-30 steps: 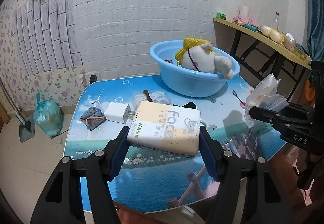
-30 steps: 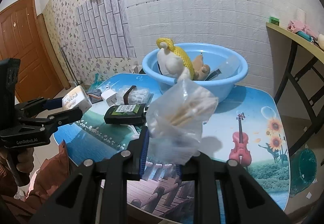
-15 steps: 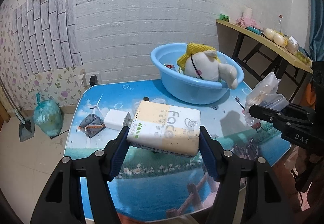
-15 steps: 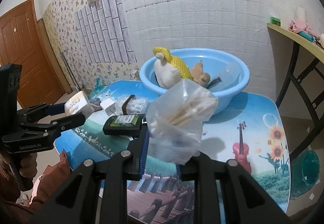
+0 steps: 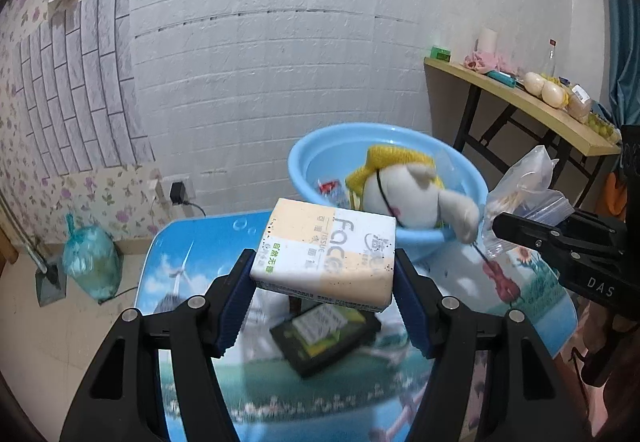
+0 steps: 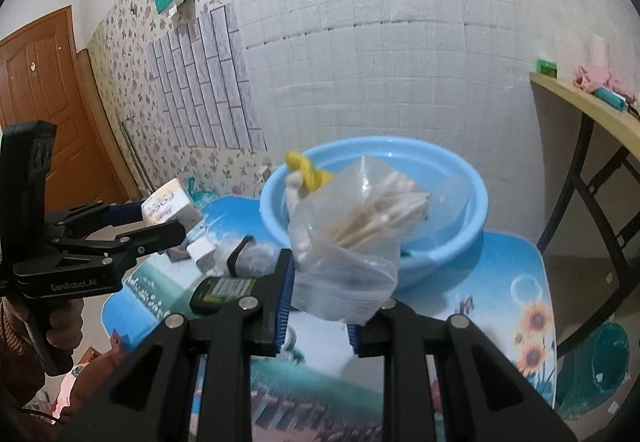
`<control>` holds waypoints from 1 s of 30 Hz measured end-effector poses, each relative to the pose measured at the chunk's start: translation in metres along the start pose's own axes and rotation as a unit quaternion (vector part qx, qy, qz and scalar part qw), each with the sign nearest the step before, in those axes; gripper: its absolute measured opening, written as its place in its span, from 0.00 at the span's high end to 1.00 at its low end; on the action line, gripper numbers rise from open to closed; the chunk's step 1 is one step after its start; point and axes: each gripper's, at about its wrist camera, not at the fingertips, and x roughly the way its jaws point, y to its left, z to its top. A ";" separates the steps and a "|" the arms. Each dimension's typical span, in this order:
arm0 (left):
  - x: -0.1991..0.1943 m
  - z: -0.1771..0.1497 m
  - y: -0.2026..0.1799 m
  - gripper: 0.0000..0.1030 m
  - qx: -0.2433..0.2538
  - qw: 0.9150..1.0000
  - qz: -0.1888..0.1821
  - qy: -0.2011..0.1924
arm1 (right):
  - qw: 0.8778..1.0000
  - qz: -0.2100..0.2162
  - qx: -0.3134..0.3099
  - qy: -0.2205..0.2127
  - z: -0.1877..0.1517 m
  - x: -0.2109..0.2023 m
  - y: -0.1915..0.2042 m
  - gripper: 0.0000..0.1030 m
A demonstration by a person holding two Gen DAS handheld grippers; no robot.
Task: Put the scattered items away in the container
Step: 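Carry the tissue pack and swab bag over the blue basin and release both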
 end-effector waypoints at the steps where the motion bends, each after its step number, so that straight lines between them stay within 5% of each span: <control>1: 0.003 0.004 -0.001 0.37 0.003 1.000 0.000 -0.001 | 1.000 -0.001 -0.001 -0.002 0.003 0.002 -0.002 0.78; 30: 0.098 0.063 -0.041 0.36 0.039 0.999 -0.038 -0.001 | 0.999 -0.018 0.038 -0.010 0.022 0.052 -0.063 0.78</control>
